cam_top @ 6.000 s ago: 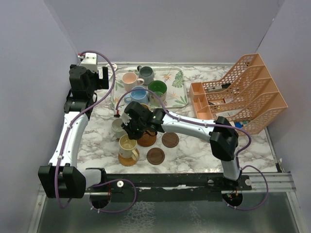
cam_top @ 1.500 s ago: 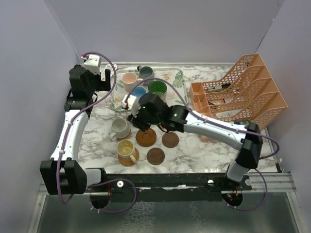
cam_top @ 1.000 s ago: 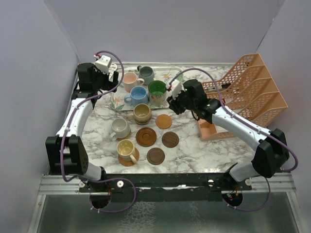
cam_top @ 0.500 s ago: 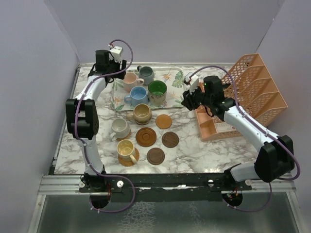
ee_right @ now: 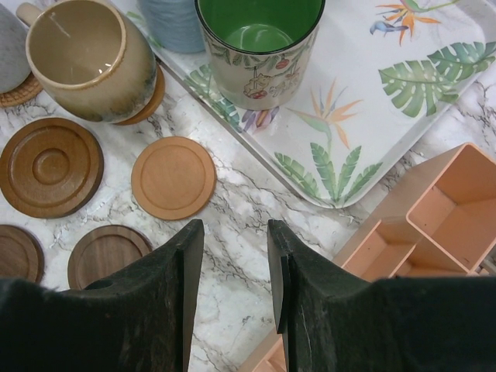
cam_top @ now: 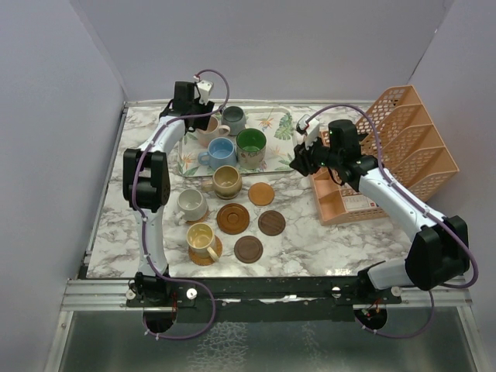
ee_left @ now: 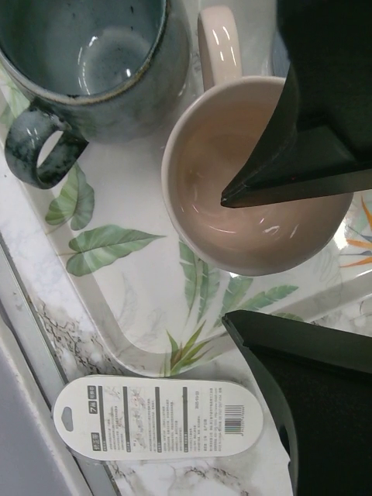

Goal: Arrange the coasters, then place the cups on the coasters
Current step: Pick up the cup from the tray.

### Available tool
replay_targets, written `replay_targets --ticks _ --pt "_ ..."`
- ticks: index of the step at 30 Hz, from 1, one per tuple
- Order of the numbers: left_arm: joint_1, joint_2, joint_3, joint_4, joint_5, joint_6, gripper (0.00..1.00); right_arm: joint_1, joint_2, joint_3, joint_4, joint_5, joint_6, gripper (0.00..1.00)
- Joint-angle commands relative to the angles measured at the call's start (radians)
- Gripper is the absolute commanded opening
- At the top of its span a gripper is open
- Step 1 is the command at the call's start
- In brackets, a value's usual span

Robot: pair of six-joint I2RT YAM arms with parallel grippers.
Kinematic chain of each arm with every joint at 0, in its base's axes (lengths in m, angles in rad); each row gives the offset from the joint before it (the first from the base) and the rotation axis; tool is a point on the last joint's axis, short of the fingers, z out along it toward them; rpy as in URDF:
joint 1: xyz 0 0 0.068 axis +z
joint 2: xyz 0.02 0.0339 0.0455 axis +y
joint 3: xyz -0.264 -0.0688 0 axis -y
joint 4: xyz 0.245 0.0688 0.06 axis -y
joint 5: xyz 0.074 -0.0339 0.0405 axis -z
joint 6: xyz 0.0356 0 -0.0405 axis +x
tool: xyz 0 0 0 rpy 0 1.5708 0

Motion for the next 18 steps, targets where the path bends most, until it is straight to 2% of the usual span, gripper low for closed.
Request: replay_targets --ticks 1,10,18 --pt "0.002 0.034 0.043 -0.033 -0.052 0.029 0.54 -0.004 0.021 0.009 0.001 -0.041 0.01 0.39" --pt "0.003 0.07 0.071 -0.043 -0.027 0.033 0.37 -0.004 0.035 0.014 -0.002 -0.028 0.008 0.39" --pt "0.002 0.076 0.128 -0.046 -0.052 0.046 0.17 -0.004 0.043 0.012 -0.002 -0.015 0.0 0.39"
